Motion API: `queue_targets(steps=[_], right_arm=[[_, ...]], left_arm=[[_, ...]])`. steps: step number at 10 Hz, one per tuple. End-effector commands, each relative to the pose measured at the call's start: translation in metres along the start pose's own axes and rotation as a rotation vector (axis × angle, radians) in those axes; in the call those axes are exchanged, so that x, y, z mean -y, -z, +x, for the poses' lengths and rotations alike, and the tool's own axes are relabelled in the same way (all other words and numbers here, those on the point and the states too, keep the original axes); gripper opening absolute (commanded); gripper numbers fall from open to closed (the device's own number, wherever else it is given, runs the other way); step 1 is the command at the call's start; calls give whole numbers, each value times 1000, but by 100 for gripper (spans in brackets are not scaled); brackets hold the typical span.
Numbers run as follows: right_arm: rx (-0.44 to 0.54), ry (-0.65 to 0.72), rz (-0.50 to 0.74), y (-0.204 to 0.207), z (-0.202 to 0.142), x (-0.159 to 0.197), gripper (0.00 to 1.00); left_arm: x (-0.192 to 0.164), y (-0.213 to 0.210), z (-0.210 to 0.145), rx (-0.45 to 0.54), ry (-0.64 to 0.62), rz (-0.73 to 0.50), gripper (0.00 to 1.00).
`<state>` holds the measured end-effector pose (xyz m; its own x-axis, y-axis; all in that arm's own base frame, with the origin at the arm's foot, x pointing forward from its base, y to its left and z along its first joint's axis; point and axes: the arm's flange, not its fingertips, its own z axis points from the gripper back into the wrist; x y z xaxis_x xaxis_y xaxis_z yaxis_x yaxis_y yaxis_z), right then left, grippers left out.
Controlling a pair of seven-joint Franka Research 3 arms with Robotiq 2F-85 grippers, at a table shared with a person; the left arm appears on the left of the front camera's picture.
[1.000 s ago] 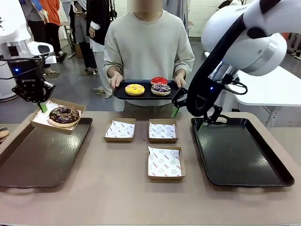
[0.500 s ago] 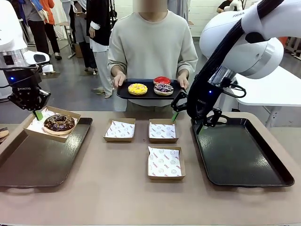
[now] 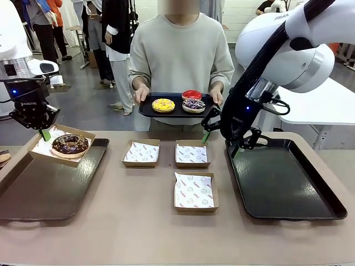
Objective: Individually package the donuts and arrange them on the tray.
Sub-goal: Place the picked Paper togo box on the Handle tray while simultaneously picking up another Paper togo box from the table with the other hand.
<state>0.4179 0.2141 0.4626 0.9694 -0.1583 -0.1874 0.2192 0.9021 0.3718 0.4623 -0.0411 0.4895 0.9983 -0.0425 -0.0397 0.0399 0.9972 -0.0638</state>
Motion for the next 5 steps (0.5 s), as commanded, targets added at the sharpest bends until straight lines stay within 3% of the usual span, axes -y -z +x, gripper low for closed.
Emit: queue_targets(steps=[1,3,5], right_arm=[[101,-26,-134,13,-13,-11,100],[177,-67,-260,40,-27,-28,100],[201,-87,-310,74,-36,-33,100]], left_arm=[[0,0,0,0,0,0,1],[-2,8,-22,33,-36,0,1],[-9,29,-42,36,-59,6,1]])
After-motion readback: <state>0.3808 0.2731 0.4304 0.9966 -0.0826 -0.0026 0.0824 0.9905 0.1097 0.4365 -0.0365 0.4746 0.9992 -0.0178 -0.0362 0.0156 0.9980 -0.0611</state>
